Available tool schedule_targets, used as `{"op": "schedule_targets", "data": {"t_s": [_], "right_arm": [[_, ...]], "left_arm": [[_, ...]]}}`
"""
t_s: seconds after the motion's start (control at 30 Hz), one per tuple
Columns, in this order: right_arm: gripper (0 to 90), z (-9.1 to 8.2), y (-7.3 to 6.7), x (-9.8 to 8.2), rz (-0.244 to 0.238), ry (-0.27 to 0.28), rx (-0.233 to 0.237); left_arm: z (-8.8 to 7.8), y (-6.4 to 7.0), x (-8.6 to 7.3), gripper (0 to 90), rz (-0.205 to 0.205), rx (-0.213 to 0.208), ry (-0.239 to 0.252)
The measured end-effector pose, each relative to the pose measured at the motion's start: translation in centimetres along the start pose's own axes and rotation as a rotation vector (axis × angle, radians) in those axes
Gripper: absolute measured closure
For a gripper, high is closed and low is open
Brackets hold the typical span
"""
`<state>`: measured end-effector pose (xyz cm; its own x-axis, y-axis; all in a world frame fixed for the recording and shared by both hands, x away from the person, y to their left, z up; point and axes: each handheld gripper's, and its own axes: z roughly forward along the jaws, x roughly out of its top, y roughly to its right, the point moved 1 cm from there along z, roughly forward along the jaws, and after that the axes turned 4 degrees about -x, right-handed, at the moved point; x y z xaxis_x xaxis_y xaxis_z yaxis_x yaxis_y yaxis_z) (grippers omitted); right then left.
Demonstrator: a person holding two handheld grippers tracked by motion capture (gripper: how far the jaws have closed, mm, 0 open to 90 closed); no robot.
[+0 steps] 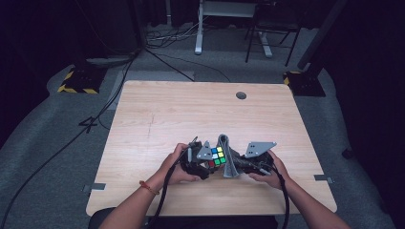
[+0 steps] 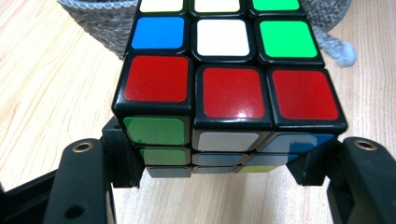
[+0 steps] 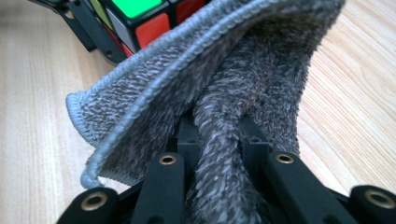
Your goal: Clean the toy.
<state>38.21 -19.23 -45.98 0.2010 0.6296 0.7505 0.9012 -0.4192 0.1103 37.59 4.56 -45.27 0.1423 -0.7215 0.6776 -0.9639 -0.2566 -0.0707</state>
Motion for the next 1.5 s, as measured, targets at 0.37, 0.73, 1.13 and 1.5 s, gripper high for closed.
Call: {"op": "schedule_targets", "data": {"t_s": [0.37, 0.73, 1.13, 1.5], "right_arm": [[75.7, -1.0, -0.8, 0.5, -0.015, 0.06, 0.036], [75.6, -2.3, -0.8, 0.4, -0.033, 0.076, 0.066], [75.3, -2.3, -0.9, 0.7, -0.029, 0.14, -0.019], [75.6, -3.0, -2.1, 2.0, -0.074, 0.2, -0.012]], "left_arm": [[0.3, 0.0, 0.3, 33.7, -0.003, -0.003, 0.019], [0.4, 0.3, 0.6, 33.7, 0.025, 0.001, 0.008], [0.5, 0.5, 0.7, 33.6, -0.003, -0.034, 0.053], [1.4, 1.1, 1.0, 33.2, 0.051, -0.038, 0.007]]}}
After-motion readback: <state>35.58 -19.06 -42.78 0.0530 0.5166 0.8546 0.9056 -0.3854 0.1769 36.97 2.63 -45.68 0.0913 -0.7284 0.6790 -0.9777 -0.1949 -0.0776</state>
